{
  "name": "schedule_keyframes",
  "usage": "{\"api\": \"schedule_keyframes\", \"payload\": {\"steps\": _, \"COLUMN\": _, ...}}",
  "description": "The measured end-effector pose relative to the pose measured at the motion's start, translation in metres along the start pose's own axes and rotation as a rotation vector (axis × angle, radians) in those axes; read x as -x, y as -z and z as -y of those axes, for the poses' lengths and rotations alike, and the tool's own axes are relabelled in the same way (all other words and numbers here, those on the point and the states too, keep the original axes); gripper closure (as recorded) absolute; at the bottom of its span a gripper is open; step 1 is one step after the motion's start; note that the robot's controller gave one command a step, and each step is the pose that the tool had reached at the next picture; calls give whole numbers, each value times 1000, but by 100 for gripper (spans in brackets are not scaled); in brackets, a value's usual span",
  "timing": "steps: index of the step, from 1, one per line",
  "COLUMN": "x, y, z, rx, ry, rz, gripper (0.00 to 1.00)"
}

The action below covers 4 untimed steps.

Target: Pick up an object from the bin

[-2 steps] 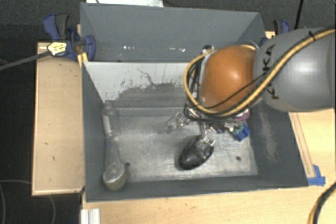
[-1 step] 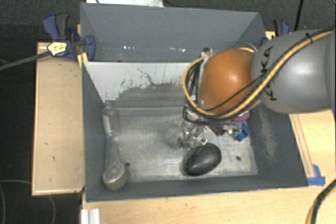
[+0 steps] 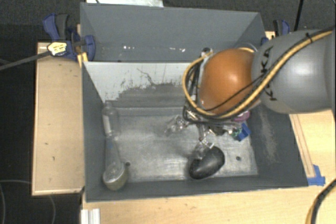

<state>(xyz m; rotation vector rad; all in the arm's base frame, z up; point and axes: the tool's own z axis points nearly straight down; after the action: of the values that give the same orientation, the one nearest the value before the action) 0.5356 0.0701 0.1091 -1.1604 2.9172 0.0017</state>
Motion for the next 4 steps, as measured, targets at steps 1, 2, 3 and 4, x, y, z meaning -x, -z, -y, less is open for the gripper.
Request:
{"api": "schedule_keyframes", "payload": {"steps": 1, "x": -12, "y": -37, "z": 22, "rx": -3, "ry": 151, "rz": 5, "gripper": 0}}
{"api": "schedule_keyframes", "payload": {"steps": 2, "x": -86, "y": 33, "z": 70, "rx": -8, "ry": -2, "rz": 2, "gripper": 0}}
{"api": "schedule_keyframes", "payload": {"steps": 3, "x": -115, "y": -30, "z": 45, "rx": 3, "ry": 264, "rz": -3, "gripper": 0}}
{"api": "schedule_keyframes", "payload": {"steps": 4, "x": -144, "y": -38, "z": 79, "rx": -3, "ry": 527, "rz": 4, "gripper": 0}}
